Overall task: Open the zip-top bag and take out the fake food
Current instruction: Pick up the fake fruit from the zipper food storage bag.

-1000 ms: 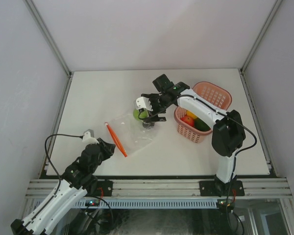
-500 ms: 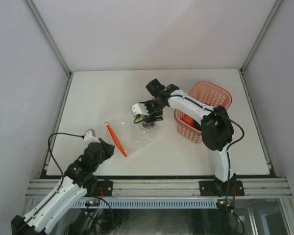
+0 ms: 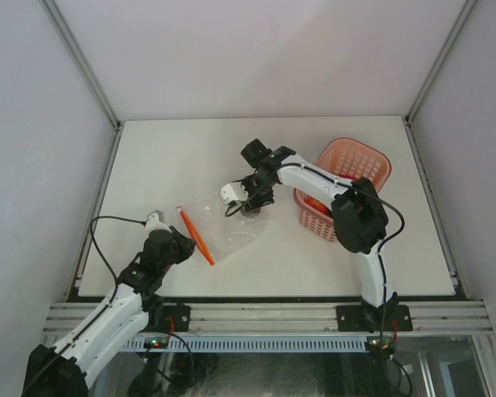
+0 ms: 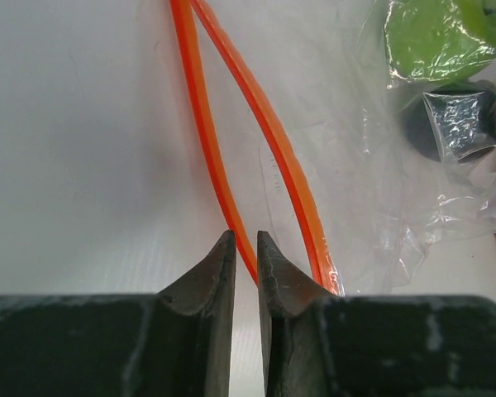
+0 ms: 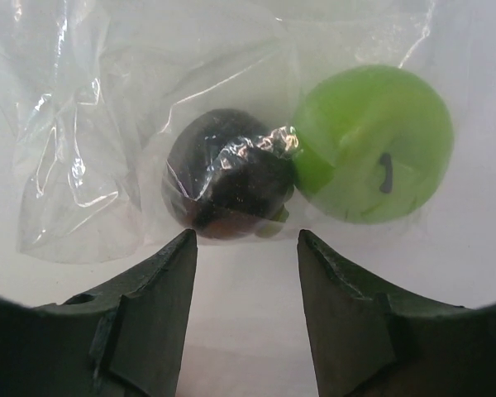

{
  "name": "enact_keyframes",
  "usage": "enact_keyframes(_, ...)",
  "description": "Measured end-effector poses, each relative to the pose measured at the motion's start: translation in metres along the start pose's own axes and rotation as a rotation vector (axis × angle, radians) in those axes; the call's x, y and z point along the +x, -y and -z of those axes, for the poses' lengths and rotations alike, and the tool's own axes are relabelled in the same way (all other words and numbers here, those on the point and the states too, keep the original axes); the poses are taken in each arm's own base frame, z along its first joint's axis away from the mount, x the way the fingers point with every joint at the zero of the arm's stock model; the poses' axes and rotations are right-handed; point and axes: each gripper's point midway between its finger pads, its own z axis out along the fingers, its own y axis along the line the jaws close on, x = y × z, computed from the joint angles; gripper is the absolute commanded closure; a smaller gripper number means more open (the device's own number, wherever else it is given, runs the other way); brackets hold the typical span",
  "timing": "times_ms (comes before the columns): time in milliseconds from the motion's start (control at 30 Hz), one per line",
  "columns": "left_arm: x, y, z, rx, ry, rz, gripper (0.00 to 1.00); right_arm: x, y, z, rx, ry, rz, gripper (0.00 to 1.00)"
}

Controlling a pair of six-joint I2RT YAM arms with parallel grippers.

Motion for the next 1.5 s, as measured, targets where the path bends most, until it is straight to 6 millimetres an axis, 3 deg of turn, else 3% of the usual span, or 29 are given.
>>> enact_keyframes(367, 0.006, 0.009, -0.018, 0.043, -0.068, 0.014, 0.78, -0.010, -0.005, -0.010, -0.025, 0.031, 0.054, 0.53)
enact_keyframes(667, 0.023, 0.016, -0.031, 0.079, -0.158, 0.018, 0.77, -0.012, -0.013, -0.018, -0.046, 0.047, 0.068, 0.54)
enact_keyframes(1167, 0.026, 0.026, -0.032, 0.131, -0.186, 0.009, 0.75, -0.022, -0.033, -0.037, -0.112, 0.080, 0.072, 0.81)
enact_keyframes(1500, 0.011, 0.029, -0.018, 0.149, -0.118, -0.016, 0.73, -0.021, -0.043, -0.040, -0.139, 0.121, -0.004, 0.95)
